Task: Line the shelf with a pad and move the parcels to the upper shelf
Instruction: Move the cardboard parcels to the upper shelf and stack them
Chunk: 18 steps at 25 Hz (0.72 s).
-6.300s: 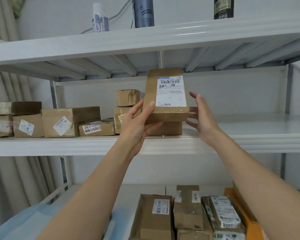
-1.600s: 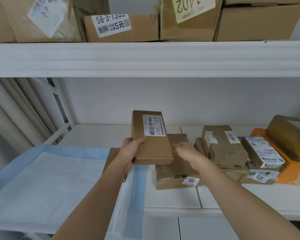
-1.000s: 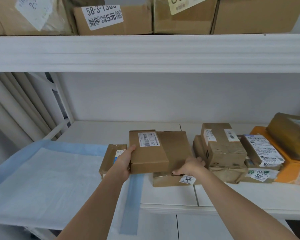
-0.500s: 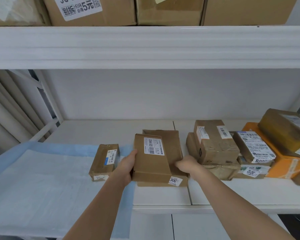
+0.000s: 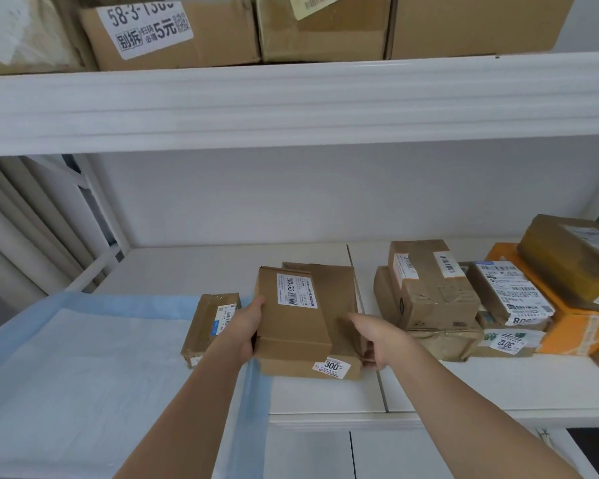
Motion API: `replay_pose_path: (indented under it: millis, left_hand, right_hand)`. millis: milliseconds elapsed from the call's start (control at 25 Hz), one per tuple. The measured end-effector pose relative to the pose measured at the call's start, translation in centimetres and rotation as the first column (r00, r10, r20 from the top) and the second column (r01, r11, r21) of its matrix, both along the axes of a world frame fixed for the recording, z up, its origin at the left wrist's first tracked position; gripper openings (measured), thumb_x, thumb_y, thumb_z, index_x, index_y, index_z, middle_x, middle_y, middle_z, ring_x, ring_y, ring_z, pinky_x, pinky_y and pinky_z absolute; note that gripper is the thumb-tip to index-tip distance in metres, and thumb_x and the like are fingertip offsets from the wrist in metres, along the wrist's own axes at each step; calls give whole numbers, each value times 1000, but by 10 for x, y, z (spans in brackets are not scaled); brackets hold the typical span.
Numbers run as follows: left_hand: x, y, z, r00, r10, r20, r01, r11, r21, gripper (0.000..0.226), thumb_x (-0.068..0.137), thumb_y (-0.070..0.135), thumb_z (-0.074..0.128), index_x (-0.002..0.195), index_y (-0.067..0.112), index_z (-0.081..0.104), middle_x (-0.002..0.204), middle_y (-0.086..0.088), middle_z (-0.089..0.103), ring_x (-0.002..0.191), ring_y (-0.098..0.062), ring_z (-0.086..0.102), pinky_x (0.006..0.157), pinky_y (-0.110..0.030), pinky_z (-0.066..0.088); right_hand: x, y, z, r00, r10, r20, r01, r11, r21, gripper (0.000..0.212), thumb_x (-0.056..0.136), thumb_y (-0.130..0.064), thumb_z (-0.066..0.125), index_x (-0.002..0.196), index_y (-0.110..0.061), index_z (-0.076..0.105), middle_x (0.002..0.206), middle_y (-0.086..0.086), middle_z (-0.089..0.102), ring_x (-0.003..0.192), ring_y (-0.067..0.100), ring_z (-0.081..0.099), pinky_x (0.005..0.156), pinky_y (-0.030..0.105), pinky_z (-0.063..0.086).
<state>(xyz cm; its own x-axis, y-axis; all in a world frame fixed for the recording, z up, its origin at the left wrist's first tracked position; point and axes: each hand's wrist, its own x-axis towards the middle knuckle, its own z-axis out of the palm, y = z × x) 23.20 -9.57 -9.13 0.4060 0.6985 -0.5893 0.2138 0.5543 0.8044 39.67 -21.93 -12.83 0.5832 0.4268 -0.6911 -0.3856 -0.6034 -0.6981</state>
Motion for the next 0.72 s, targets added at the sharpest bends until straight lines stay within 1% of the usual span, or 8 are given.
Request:
replay_pose_path:
  millis: [40,120,200,280,400,480,560,720]
  left_hand:
    - [-2,0,0,1000,11,-1,-11,1000,-6,31,100,37,47,104,12,64,88,-10,70,77,-24,66,60,-35,51]
    - [-6,-1,0,1000,22,-6,-22,1000,-7,31,100,37,46,104,12,63,88,-10,70,77,-24,66,59,-35,51]
    - [-8,-2,1,999,32,1,-32,999,-8,30,101,37,45,104,12,63,89,-9,69,77,-24,65,59,-35,51]
    - [-9,0,3,998,52,17,-52,998,-28,30,101,37,45,104,14,63,89,-9,69,78,-24,65,60,-35,50]
    - [-13,-1,10,997,64,37,-61,996,-70,27,99,38,49,96,16,62,85,-9,68,75,-25,64,60,-38,50]
    - [-15,-4,17,995,80,63,-74,993,-96,26,98,38,50,93,16,61,76,-9,69,72,-25,62,61,-40,50]
    - [-19,-3,24,992,105,77,-99,992,-73,28,99,40,48,92,15,59,68,-8,68,69,-24,60,56,-37,47]
    - [-27,8,33,963,190,192,-172,979,-109,29,98,42,49,99,16,62,87,-9,69,76,-24,64,61,-38,50]
  right_hand:
    - [2,-3,-4,1000,-9,-15,9,1000,12,41,86,-42,64,115,-13,56,98,10,64,87,26,63,75,33,52]
    - [3,-9,-7,1000,5,-21,-5,1000,-2,26,92,-33,60,103,-11,60,91,10,65,84,25,63,75,33,51]
    - [2,-7,-6,999,6,-40,-5,999,32,28,90,-34,63,105,-10,60,93,11,66,86,25,64,80,33,51]
    - [4,-3,-2,997,18,-71,-13,996,83,43,80,-39,72,109,-11,59,97,11,69,86,26,69,83,33,54]
    - [11,0,10,994,24,-110,-8,989,145,51,72,-32,76,115,-11,59,99,17,73,83,31,73,84,50,56]
    - [13,-3,22,999,22,-46,-12,978,208,36,83,-22,70,113,-5,60,91,18,73,74,30,71,76,44,59]
    - [14,-6,29,998,-10,58,-4,975,220,29,88,-16,64,112,-3,55,82,15,67,62,27,66,58,33,56]
    - [20,-13,36,985,-74,157,29,963,269,30,89,-7,61,110,-8,39,82,12,58,56,23,59,43,23,44]
